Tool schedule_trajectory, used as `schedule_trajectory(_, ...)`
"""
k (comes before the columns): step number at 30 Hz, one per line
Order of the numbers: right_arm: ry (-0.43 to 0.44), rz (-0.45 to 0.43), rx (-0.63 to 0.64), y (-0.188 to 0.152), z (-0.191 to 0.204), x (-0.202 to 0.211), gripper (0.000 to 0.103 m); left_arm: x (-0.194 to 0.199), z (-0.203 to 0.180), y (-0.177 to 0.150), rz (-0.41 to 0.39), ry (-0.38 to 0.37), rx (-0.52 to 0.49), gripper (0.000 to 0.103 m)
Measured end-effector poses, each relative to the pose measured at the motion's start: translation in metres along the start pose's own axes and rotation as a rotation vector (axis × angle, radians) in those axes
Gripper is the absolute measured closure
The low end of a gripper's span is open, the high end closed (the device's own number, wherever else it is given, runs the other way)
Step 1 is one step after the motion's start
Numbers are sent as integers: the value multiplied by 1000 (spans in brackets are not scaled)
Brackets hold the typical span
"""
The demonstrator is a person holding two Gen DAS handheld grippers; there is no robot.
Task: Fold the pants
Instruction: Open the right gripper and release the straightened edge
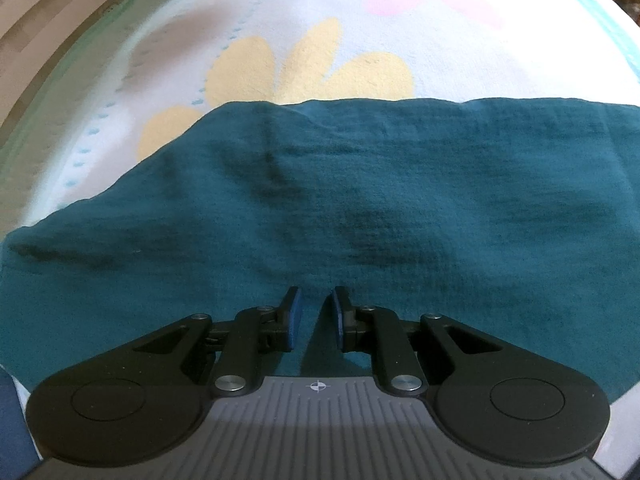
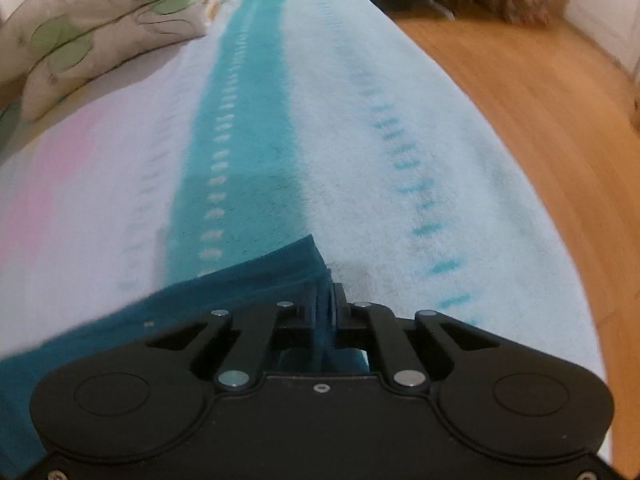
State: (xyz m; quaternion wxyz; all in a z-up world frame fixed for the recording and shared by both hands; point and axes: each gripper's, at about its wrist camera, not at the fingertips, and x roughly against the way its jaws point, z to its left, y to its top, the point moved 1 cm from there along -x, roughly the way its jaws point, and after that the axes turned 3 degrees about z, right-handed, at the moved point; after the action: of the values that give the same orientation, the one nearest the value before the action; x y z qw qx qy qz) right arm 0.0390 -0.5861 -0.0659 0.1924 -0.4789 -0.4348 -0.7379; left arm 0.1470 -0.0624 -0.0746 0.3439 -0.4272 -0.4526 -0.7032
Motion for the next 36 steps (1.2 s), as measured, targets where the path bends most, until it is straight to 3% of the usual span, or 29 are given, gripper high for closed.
schedule_trajectory(6, 3, -118, 27, 22, 8, 24, 96, 7, 1, -8, -38, 29, 42, 86)
schedule_trajectory(11, -31, -29, 4, 36, 9, -13, 95, 11, -6, -11, -41, 58, 26, 86)
schedule_trajectory(14, -39, 17, -42, 31, 4, -20, 82, 15, -5, -10, -30, 42, 36, 86)
schedule_trajectory(17, 26, -14, -93, 21, -10, 6, 76, 24, -4, -9, -49, 28, 34, 86)
schedule_trajectory(18, 44, -17, -101, 16, -15, 16, 67, 28, -6, -8, -57, 29, 28, 86)
schedule_trajectory(21, 88, -3, -109, -3, -30, 45, 53, 38, -14, -5, -76, 5, 6, 86)
schedule_trajectory(28, 155, 110, -145, -55, -59, 64, 51, 51, -47, -1, -69, -81, -37, 86)
schedule_trajectory(36, 238, 185, -204, -78, -76, 35, 43, 51, -66, -8, -26, -105, -94, 86)
